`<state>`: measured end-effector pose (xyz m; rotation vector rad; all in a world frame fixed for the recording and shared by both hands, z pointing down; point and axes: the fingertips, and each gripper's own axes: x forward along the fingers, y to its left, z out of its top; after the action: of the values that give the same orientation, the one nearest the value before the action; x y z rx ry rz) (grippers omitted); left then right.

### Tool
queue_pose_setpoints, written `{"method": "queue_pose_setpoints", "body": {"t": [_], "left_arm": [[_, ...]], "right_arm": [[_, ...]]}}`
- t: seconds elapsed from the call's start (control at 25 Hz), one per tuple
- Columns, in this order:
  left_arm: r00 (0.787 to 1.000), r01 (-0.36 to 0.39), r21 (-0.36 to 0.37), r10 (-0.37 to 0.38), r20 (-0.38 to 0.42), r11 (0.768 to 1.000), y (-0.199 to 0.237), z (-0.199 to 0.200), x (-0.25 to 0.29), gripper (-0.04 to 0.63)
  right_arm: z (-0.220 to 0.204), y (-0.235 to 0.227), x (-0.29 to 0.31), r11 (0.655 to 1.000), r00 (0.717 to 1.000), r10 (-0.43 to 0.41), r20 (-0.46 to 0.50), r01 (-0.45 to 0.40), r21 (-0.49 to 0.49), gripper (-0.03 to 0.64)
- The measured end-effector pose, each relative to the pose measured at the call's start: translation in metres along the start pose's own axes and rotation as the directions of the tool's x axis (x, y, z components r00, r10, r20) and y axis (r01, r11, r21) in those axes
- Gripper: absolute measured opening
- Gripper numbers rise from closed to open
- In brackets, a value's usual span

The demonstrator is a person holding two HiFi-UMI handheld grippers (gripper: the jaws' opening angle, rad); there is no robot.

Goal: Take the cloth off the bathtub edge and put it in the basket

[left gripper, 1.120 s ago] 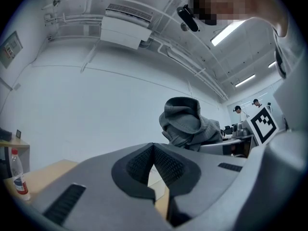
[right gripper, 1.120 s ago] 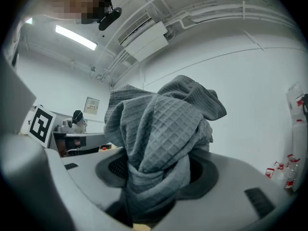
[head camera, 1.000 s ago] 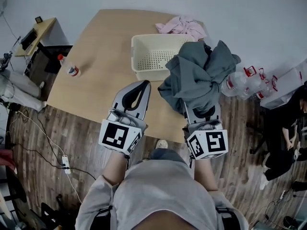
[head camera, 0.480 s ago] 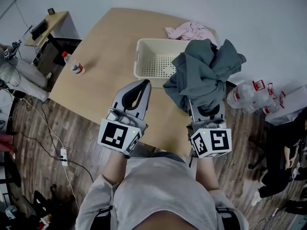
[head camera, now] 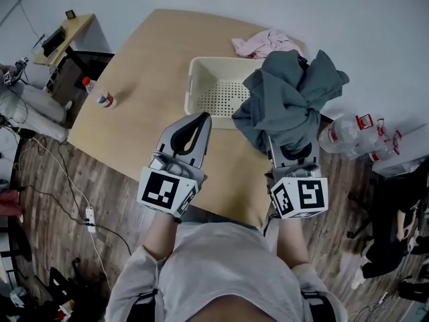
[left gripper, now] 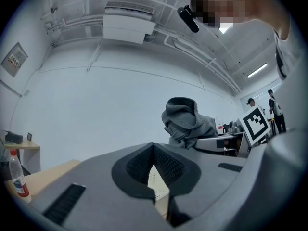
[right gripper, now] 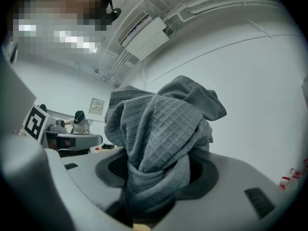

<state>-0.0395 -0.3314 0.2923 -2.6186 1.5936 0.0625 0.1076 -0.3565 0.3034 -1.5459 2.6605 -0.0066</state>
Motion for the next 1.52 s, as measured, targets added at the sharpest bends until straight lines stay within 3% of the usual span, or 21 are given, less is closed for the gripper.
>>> {"method": "queue_pose_setpoints", "body": {"t": [0.72,0.84,1.2,1.52], "left_arm": [[0.996,0.077,-0.031,-0.078,-0.037,0.997,0.106,-0.019,0.04,-0.003],[0.994,0.096,-0.038,-0.097,-0.041,0.995,0.134,-0.026,0.045,-0.003],[0.986,0.159,-0.075,-0.163,-0.044,0.984,0.163,-0.042,0.06,-0.003],[0.976,0.204,-0.127,-0.212,-0.056,0.971,0.183,-0.062,0.074,-0.003]], "right_arm": [[0.014,0.02,0.126,0.991,0.999,-0.014,-0.042,0.008,-0.134,0.249],[0.005,0.028,0.158,0.99,0.997,-0.034,-0.066,0.025,-0.139,0.249],[-0.04,0.028,0.197,0.988,0.98,-0.057,-0.193,0.028,-0.151,0.246],[-0.092,0.031,0.225,0.987,0.936,-0.014,-0.351,-0.044,-0.155,0.235]]}}
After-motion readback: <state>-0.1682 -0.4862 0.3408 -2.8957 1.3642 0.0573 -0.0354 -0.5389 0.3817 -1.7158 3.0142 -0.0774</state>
